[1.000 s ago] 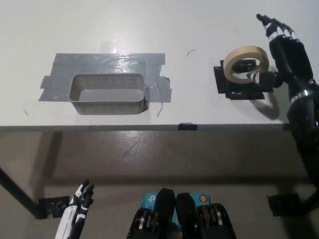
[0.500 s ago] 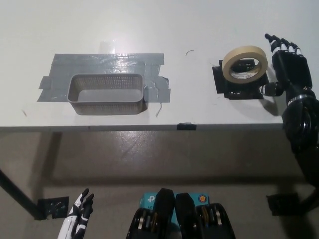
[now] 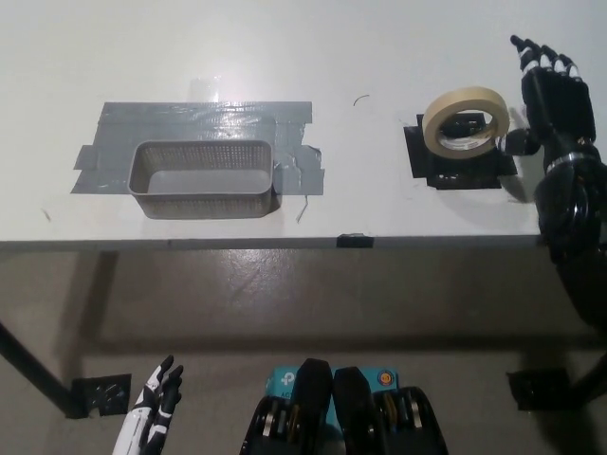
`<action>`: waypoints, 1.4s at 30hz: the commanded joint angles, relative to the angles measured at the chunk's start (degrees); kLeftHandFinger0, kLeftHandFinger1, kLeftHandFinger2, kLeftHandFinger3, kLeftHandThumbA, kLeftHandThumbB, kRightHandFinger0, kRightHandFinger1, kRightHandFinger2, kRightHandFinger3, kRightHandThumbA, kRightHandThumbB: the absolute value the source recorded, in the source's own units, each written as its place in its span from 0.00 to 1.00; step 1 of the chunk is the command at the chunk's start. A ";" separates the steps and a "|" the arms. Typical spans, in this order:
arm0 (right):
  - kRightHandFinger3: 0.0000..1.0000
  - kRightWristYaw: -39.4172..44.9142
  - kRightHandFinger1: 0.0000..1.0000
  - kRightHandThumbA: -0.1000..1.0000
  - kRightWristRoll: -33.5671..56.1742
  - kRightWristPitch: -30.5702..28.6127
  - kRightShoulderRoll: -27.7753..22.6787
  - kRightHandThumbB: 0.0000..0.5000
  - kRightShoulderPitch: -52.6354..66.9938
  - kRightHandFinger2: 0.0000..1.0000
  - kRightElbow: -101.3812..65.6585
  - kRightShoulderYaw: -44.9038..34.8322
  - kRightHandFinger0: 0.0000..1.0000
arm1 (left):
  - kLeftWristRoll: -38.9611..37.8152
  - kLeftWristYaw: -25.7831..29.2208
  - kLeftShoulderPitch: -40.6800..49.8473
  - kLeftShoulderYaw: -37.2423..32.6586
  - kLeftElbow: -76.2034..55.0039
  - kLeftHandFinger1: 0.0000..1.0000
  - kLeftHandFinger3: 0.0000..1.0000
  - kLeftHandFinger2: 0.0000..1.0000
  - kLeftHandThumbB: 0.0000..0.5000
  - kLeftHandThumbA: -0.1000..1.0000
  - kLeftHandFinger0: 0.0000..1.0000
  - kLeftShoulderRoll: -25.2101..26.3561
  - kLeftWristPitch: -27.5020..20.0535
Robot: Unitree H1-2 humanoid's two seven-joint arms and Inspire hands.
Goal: The robot picks the tape placed on the black area with right hand and places it in the small grey container.
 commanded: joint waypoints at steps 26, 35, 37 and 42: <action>1.00 -2.55 1.00 1.00 2.17 -0.28 2.70 0.82 -12.27 1.00 14.99 2.68 1.00 | 0.74 -0.78 -0.61 -0.95 -2.51 1.00 1.00 1.00 0.29 0.93 1.00 1.62 -0.98; 1.00 -3.71 1.00 1.00 2.36 -0.31 3.85 0.83 -13.61 1.00 16.05 3.42 1.00 | 1.01 -0.80 -0.70 -1.34 -3.17 1.00 1.00 1.00 0.29 0.92 1.00 1.68 -0.01; 1.00 -3.94 1.00 1.00 2.25 -0.33 4.04 0.82 -14.14 1.00 17.02 3.79 1.00 | 1.00 -0.86 -0.87 -1.33 -3.14 1.00 1.00 1.00 0.28 0.92 1.00 1.81 -0.19; 1.00 -4.07 1.00 1.00 3.30 -0.63 4.49 0.76 -14.63 1.00 18.82 3.65 1.00 | 1.03 -1.00 -1.30 -1.44 -3.10 1.00 1.00 1.00 0.30 0.93 1.00 1.96 -0.11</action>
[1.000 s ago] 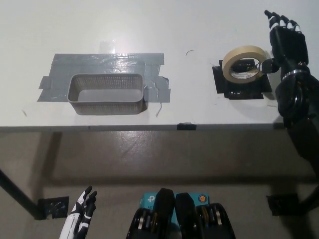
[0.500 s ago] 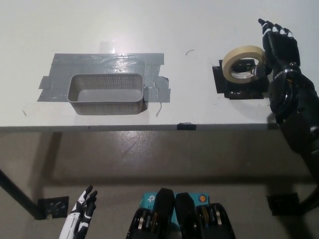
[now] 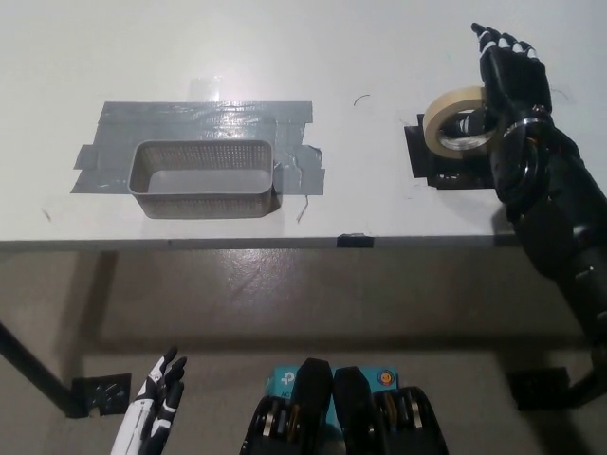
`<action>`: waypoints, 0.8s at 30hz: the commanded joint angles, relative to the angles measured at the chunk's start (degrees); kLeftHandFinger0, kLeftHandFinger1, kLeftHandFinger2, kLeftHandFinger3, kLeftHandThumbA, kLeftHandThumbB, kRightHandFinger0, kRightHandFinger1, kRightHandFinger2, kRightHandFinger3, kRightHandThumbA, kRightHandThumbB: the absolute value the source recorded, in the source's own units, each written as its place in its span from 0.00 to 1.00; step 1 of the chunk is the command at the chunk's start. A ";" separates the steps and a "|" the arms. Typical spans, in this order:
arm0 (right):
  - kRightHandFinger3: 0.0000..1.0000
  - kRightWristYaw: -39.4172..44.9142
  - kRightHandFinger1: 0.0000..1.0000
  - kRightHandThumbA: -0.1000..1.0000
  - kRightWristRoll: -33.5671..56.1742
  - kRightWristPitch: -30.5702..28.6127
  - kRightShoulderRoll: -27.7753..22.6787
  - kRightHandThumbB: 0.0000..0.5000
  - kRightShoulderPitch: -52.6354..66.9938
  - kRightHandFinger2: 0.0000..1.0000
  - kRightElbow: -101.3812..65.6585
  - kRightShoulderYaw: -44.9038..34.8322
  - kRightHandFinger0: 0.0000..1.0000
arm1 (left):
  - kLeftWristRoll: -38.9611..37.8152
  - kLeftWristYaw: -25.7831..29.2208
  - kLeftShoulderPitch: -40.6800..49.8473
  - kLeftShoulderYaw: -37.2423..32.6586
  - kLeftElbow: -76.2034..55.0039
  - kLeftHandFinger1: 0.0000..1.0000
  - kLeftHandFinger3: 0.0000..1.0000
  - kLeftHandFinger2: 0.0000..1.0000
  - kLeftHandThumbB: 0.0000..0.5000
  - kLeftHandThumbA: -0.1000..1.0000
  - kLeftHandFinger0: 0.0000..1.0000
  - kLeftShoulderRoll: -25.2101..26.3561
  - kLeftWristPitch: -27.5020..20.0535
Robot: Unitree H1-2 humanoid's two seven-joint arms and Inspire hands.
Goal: The robot picks the tape placed on the black area with right hand and places it in the small grey container.
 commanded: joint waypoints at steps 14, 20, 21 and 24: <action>1.00 -3.14 1.00 1.00 0.93 -1.50 -0.49 0.76 -4.53 1.00 5.46 1.96 1.00 | -1.30 -2.43 -0.75 -0.06 -1.88 1.00 1.00 1.00 0.25 0.92 1.00 1.35 0.21; 0.53 -17.50 0.23 0.16 2.31 -12.07 -0.16 0.47 -6.16 0.45 10.42 0.51 0.06 | -0.88 -2.82 -0.78 -0.39 -1.76 1.00 1.00 1.00 0.24 0.91 0.99 1.14 -0.02; 0.39 -20.17 0.06 0.01 3.29 -13.97 0.01 0.39 -6.78 0.33 11.48 -0.54 0.00 | -1.01 -2.92 -0.96 -0.41 -1.66 1.00 1.00 1.00 0.23 0.91 0.99 1.13 -0.12; 0.70 -23.34 0.25 0.00 5.54 -19.42 -0.05 0.23 -9.50 0.69 13.52 -2.64 0.00 | -0.59 -2.81 -1.64 -0.34 -1.74 1.00 1.00 1.00 0.27 0.92 0.97 1.18 0.17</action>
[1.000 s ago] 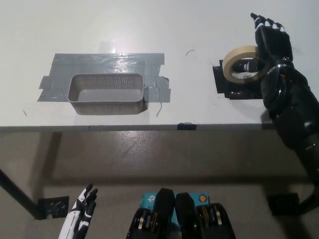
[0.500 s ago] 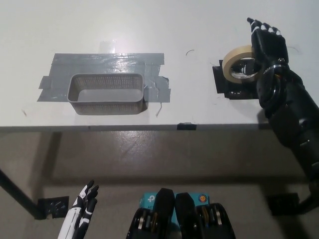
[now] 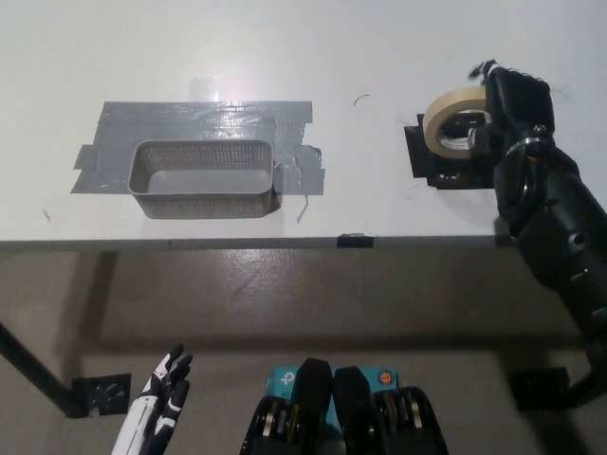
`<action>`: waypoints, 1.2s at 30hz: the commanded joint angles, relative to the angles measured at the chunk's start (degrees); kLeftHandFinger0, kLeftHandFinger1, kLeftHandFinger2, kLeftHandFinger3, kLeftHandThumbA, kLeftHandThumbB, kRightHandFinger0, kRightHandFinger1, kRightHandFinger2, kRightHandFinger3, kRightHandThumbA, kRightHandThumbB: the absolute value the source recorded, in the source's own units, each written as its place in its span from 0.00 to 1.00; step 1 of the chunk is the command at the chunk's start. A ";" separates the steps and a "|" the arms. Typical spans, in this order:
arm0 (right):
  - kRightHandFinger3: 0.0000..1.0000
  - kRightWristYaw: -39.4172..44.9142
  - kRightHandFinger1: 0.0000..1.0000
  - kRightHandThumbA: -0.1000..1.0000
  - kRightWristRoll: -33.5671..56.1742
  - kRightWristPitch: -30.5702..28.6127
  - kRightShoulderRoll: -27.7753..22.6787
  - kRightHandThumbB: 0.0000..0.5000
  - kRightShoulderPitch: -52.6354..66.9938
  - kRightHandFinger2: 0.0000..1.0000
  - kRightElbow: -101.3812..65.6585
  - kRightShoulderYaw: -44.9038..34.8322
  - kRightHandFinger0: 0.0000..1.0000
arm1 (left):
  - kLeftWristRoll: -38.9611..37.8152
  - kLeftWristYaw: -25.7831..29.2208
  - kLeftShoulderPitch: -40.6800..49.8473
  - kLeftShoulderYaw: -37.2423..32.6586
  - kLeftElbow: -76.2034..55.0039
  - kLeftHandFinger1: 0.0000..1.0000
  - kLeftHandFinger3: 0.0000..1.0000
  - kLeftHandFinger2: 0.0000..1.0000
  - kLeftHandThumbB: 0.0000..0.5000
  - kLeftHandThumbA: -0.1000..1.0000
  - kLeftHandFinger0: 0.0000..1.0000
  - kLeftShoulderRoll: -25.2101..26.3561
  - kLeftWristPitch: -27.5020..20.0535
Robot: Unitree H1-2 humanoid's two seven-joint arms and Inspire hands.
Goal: The robot picks the tape placed on the black area with right hand and places it in the small grey container.
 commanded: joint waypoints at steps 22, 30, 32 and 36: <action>0.83 -16.51 0.31 0.00 8.34 -18.39 1.31 0.21 -14.17 0.69 3.98 -4.62 0.00 | 0.45 -1.18 -2.14 -0.12 -2.90 0.98 1.00 1.00 0.14 0.89 0.84 1.60 0.91; 0.79 -16.57 0.30 0.00 7.00 -18.02 5.56 0.23 -16.01 0.70 2.17 -1.98 0.00 | 0.91 -1.12 -2.29 -0.33 -2.20 0.94 1.00 1.00 0.14 0.86 0.80 1.52 -0.35; 0.79 -15.87 0.30 0.00 7.07 -17.83 7.07 0.33 -16.57 0.71 2.32 -1.36 0.00 | 0.54 -1.35 -2.34 -0.40 -2.22 0.94 1.00 1.00 0.15 0.86 0.80 1.43 -0.09; 0.68 -16.32 0.25 0.00 6.47 -17.08 10.04 0.30 -17.61 0.64 3.52 0.18 0.00 | 1.05 -1.47 -2.63 -0.81 -2.34 0.94 1.00 1.00 0.14 0.86 0.81 1.48 -0.06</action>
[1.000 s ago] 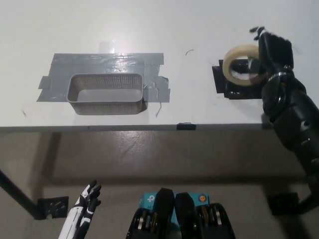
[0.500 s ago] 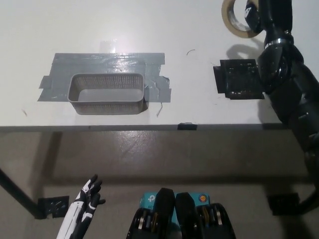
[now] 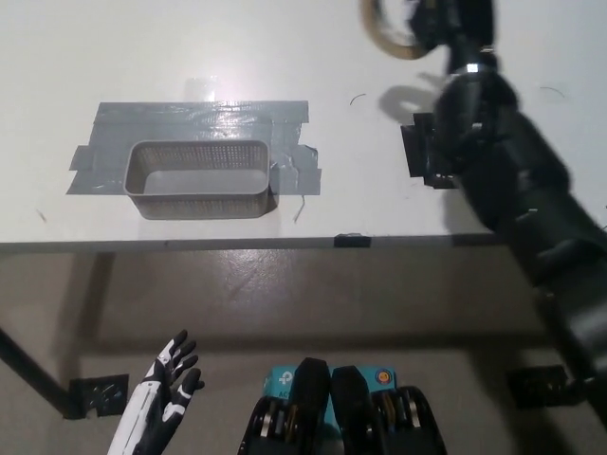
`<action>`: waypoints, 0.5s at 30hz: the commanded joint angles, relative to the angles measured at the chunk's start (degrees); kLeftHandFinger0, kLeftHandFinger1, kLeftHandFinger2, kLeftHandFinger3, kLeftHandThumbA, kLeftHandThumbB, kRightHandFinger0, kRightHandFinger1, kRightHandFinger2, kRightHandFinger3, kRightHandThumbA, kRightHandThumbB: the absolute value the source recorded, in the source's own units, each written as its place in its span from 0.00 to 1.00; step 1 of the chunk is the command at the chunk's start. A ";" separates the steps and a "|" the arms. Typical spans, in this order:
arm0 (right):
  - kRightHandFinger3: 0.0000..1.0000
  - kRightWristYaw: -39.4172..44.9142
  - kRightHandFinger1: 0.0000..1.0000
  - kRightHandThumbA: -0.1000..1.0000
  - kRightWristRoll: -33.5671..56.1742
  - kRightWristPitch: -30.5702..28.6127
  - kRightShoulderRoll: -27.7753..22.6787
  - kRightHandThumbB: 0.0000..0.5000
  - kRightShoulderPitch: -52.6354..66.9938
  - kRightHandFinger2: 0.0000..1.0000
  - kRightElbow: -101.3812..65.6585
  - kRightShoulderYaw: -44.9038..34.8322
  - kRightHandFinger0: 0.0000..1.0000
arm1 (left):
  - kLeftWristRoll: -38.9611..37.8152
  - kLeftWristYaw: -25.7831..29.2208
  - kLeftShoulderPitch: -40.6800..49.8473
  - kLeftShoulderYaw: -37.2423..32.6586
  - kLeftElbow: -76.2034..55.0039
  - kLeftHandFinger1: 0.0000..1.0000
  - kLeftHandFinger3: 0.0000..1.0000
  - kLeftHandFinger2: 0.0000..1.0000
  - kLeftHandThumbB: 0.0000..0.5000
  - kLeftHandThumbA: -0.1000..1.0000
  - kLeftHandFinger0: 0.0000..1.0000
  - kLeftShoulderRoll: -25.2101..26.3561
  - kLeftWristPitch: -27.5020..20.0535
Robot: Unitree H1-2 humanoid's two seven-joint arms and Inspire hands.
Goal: The robot picks the tape placed on the black area with right hand and places it in the small grey container.
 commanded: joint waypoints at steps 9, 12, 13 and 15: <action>0.72 -2.98 0.22 0.00 -0.71 0.21 10.72 0.27 -8.86 0.69 4.55 4.59 0.00 | -0.06 -1.41 -1.15 -1.56 -1.49 0.96 1.00 1.00 0.22 0.85 0.85 0.48 0.20; 0.65 -3.91 0.16 0.00 -1.05 0.70 12.60 0.27 -9.15 0.59 5.67 5.81 0.00 | -0.26 -1.42 -1.55 -1.99 -1.10 0.96 1.00 1.00 0.24 0.85 0.86 0.26 0.11; 0.63 -3.64 0.13 0.00 -0.91 0.42 13.63 0.23 -9.09 0.57 6.07 6.12 0.00 | -0.02 -1.38 -1.61 -2.23 -1.11 0.96 1.00 1.00 0.24 0.85 0.86 0.20 0.10; 0.72 -3.09 0.23 0.00 -0.28 0.62 15.09 0.17 -8.83 0.65 6.69 6.12 0.00 | 0.07 -1.39 -1.71 -2.49 -0.96 0.95 1.00 1.00 0.23 0.84 0.86 0.08 -0.24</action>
